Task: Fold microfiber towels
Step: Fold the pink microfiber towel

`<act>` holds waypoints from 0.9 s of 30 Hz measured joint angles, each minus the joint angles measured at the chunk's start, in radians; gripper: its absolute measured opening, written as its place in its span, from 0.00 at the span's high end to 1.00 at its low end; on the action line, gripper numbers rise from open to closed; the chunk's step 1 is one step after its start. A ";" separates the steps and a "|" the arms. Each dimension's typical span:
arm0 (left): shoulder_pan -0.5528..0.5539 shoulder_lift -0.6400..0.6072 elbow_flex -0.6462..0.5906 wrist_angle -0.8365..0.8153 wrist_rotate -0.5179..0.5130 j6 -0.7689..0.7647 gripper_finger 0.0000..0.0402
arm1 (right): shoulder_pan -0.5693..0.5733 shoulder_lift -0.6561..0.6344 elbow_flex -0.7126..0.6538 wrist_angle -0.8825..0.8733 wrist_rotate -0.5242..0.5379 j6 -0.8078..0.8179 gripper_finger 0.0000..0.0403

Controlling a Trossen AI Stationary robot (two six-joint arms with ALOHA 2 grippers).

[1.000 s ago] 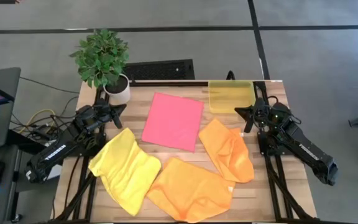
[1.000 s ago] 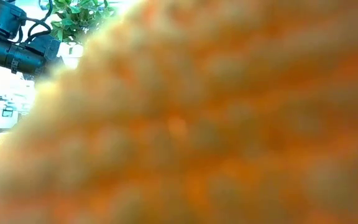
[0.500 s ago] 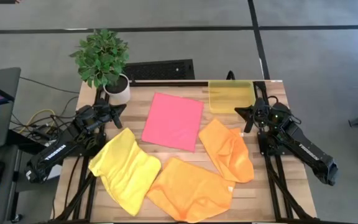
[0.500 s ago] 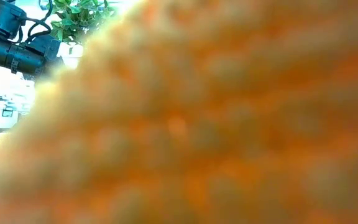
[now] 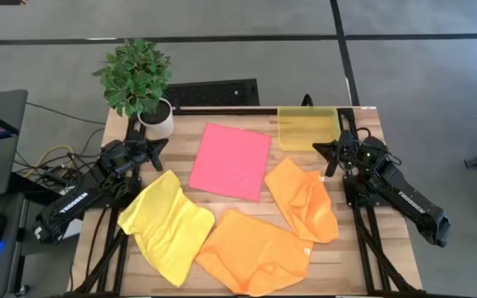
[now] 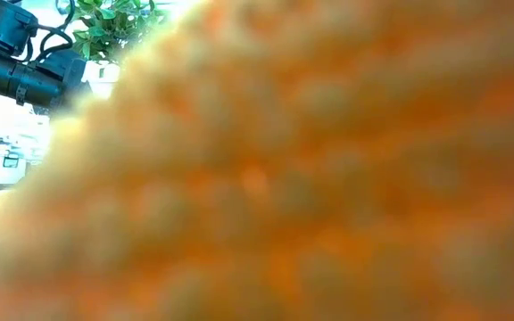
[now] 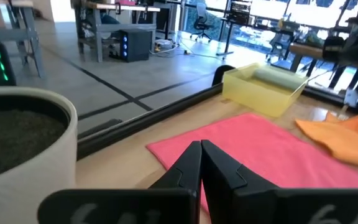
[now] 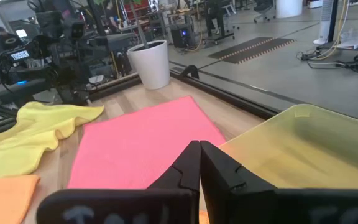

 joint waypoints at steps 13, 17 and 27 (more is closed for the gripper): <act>0.000 0.000 0.000 0.000 -0.058 0.135 1.00 | 0.000 0.000 0.000 0.001 0.000 0.000 0.92; 0.000 0.000 -0.003 0.024 -0.085 0.062 1.00 | 0.000 0.000 0.000 0.001 0.000 0.000 0.92; 0.000 0.000 0.039 0.265 0.049 0.115 1.00 | 0.000 0.000 0.000 0.001 0.000 0.000 0.92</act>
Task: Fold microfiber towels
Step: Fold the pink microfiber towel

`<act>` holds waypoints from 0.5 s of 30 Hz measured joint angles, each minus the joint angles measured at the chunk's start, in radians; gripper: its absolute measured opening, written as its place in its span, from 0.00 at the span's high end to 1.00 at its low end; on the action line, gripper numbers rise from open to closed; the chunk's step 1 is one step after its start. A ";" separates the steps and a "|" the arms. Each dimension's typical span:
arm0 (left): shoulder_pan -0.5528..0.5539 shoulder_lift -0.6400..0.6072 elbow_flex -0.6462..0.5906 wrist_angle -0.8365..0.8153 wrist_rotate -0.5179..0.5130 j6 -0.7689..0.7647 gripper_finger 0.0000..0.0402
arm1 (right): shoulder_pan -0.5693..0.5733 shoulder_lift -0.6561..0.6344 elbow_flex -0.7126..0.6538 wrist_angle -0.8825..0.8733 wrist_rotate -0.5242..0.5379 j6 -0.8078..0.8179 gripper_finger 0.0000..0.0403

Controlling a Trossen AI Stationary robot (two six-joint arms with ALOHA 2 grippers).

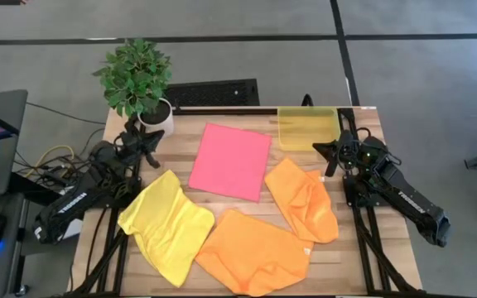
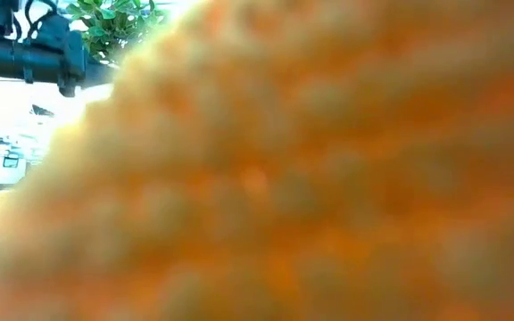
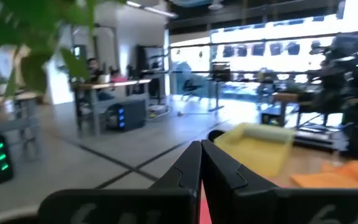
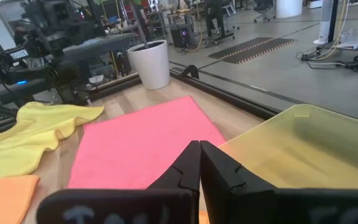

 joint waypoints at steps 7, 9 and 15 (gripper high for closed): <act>0.000 0.002 0.120 -0.179 0.067 0.010 1.00 | 0.000 0.000 0.000 0.001 0.000 -0.079 0.92; 0.000 0.002 0.155 -0.232 0.060 0.010 1.00 | 0.000 0.000 0.000 0.001 0.000 -0.097 0.92; 0.000 0.025 0.258 -0.337 0.042 0.010 1.00 | 0.000 0.000 -0.005 0.169 0.000 -0.132 0.92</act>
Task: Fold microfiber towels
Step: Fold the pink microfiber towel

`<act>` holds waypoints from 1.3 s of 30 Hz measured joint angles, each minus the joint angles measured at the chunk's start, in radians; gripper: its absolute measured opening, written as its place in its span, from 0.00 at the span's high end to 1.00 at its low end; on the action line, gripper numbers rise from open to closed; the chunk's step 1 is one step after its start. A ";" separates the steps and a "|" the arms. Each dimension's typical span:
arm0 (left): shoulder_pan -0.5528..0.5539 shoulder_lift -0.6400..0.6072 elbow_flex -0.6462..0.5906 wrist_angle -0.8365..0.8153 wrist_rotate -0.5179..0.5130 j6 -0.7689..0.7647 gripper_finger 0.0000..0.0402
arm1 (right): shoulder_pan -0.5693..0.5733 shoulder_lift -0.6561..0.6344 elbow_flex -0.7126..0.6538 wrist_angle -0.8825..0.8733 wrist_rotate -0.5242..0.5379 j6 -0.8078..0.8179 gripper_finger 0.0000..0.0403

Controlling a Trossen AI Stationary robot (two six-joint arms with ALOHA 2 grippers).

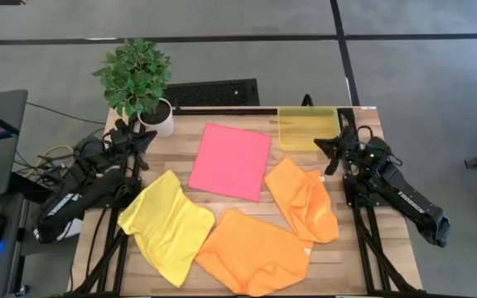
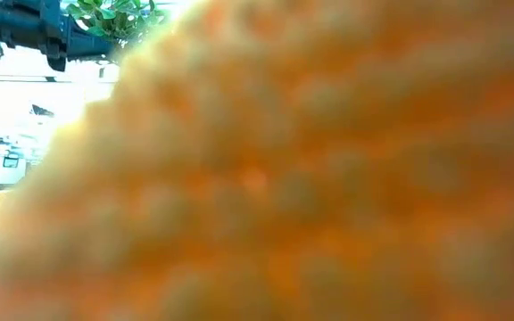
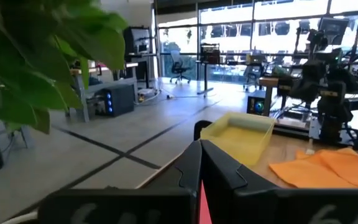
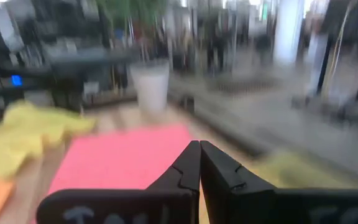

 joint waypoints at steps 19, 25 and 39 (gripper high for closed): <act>-0.058 0.509 0.317 -0.138 0.054 0.099 1.00 | 0.089 0.076 0.305 -0.162 -0.183 0.069 0.92; -0.160 0.611 0.343 -0.161 0.088 0.076 1.00 | 0.149 0.242 0.469 -0.399 -0.184 0.060 0.92; -0.556 0.626 0.346 -0.309 -0.107 -0.300 1.00 | 0.342 0.454 0.567 -0.424 -0.185 0.034 0.92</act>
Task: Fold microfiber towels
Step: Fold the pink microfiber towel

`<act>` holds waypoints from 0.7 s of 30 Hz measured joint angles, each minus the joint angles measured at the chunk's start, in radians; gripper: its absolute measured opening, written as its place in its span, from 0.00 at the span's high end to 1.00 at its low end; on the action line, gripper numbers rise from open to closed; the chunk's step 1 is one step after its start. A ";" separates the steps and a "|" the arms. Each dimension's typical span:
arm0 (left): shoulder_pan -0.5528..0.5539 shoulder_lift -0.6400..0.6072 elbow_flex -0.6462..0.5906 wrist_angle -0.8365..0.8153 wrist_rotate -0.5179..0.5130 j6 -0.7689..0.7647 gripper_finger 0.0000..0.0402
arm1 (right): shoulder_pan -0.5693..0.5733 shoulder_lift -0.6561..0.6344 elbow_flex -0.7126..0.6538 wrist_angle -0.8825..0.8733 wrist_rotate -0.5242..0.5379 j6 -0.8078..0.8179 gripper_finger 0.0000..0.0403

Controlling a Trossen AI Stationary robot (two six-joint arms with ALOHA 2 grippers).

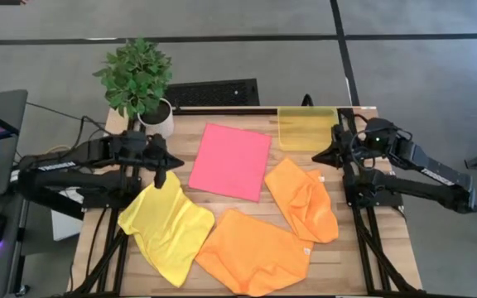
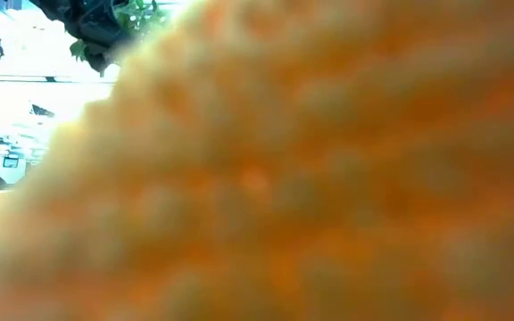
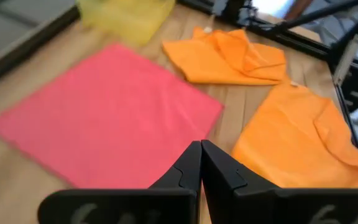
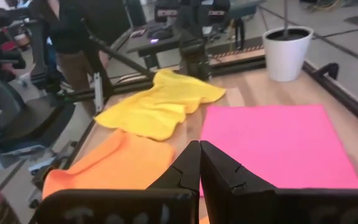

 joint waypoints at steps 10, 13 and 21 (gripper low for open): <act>-0.128 -0.001 0.000 -0.029 -0.092 -0.294 1.00 | 0.056 0.033 0.000 0.039 0.002 0.001 0.92; -0.132 0.000 0.000 -0.026 -0.093 -0.370 1.00 | 0.068 0.044 0.001 0.074 0.002 0.001 0.92; -0.132 0.007 0.000 -0.026 -0.092 -0.533 1.00 | 0.090 0.125 0.002 0.155 0.039 0.054 0.94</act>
